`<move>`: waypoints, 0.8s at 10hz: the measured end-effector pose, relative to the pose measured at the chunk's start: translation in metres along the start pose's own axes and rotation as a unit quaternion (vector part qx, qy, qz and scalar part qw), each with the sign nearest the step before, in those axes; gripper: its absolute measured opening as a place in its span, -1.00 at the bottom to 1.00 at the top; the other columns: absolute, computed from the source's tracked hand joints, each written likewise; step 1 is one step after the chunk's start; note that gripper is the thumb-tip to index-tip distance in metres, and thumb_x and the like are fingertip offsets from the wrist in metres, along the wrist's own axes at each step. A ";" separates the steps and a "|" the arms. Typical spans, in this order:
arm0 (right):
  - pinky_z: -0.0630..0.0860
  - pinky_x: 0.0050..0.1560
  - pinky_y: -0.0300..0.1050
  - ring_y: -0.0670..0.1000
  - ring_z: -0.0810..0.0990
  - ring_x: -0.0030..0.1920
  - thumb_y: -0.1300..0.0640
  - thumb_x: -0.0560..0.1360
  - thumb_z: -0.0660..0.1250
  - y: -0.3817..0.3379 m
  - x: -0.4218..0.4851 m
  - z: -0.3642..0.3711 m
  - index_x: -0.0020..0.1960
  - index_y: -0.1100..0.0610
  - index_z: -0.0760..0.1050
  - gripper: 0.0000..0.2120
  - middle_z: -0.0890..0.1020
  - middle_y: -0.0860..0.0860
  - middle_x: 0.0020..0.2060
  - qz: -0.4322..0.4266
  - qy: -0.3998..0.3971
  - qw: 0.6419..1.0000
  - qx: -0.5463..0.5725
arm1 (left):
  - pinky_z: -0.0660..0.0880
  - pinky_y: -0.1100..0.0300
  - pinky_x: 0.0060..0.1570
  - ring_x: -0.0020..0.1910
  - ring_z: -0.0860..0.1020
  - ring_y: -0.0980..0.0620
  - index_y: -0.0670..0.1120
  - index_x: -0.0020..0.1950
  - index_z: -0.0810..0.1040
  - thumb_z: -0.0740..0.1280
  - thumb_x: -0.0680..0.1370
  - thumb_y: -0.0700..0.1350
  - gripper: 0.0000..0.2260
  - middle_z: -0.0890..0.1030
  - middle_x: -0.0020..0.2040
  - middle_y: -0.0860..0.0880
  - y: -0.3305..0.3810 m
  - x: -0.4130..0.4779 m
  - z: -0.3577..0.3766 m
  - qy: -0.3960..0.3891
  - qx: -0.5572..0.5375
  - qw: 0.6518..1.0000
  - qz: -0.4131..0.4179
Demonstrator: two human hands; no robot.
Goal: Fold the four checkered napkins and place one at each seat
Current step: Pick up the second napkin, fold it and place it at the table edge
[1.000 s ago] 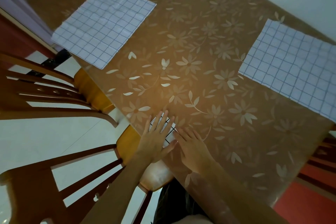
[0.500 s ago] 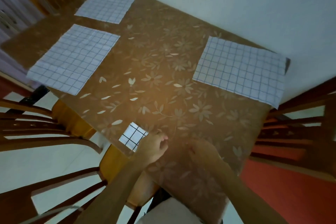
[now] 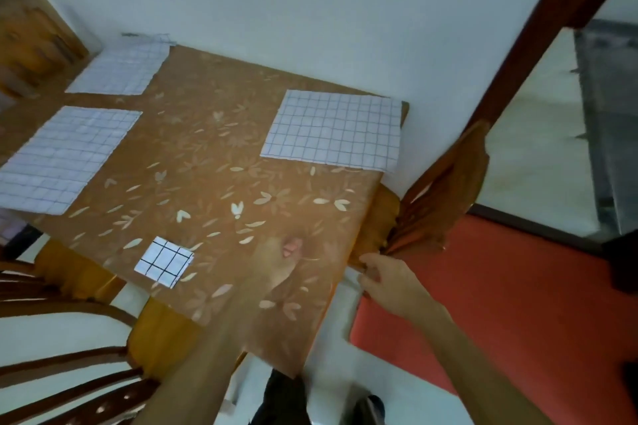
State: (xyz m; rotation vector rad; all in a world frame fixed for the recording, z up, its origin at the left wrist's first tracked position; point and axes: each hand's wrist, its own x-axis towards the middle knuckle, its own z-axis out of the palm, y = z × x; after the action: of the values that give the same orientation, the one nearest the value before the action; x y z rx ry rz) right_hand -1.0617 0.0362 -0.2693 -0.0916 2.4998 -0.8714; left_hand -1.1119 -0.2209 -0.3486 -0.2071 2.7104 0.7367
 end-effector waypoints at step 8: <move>0.50 0.24 -0.15 -0.04 0.58 0.22 -0.15 0.63 0.20 0.057 0.181 -0.130 0.43 0.03 0.43 -0.55 0.62 -0.04 0.25 0.047 0.013 0.999 0.004 | 0.63 0.22 -0.44 -0.25 0.68 0.03 -0.09 0.22 0.59 0.25 0.65 -0.17 -0.81 0.64 -0.08 -0.01 0.165 0.164 -0.012 -0.041 -0.219 0.973 -0.063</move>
State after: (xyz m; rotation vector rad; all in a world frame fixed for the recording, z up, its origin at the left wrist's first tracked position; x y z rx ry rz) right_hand -1.2762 0.1160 -0.2924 0.0392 2.5028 -0.8485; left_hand -1.3050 -0.0943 -0.3184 -0.4341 2.3963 1.2662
